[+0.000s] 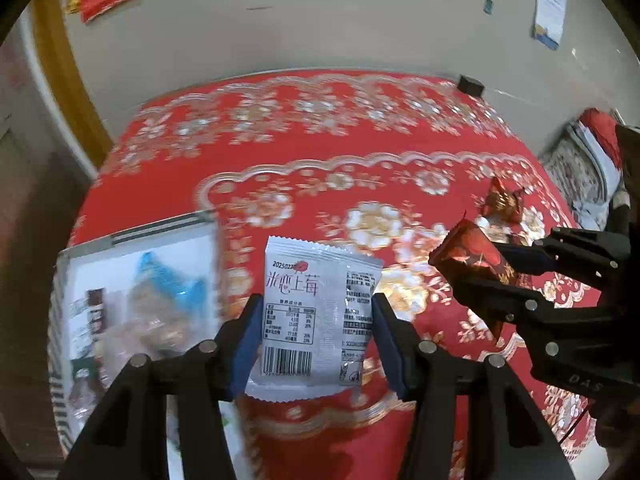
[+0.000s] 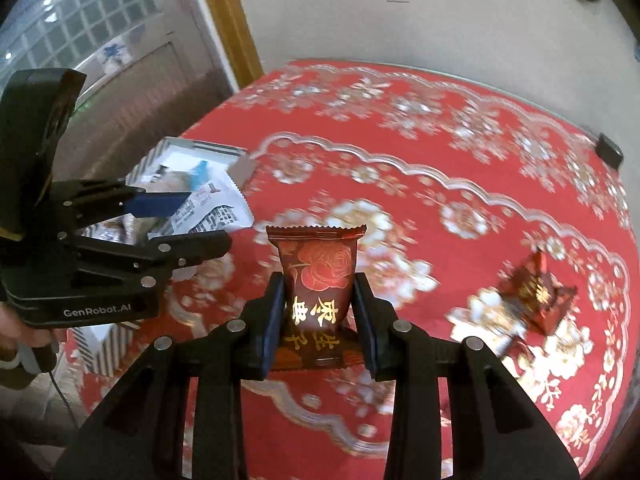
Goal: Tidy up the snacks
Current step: 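Carry the white pack and red candy toward the white tray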
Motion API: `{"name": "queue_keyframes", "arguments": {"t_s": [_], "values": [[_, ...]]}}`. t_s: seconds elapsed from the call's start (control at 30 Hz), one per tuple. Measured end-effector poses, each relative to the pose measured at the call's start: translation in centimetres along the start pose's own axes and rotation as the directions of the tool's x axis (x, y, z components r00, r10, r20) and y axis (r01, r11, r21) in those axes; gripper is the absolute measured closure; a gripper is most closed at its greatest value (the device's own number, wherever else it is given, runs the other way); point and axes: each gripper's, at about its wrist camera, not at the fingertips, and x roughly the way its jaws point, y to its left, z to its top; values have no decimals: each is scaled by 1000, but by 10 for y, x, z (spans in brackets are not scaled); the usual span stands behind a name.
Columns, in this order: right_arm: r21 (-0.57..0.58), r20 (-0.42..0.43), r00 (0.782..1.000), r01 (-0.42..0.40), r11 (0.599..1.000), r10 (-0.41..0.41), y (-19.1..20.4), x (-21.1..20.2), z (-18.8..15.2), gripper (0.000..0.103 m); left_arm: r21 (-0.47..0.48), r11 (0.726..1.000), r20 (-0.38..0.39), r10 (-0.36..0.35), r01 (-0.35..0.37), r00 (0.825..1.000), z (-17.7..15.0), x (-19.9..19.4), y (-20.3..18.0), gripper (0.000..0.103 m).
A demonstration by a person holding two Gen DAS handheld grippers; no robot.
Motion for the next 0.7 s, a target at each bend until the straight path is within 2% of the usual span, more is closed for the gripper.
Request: {"name": "queue_keyframes", "arguments": {"t_s": [0.3, 0.7], "values": [[-71, 10, 999, -44, 997, 45, 60, 11, 22, 70, -103, 993, 23, 62, -59, 998, -23, -27, 66, 47], [-138, -16, 995, -100, 985, 98, 121, 39, 36, 70, -227, 966, 4, 124, -120, 992, -63, -46, 142, 47]]}}
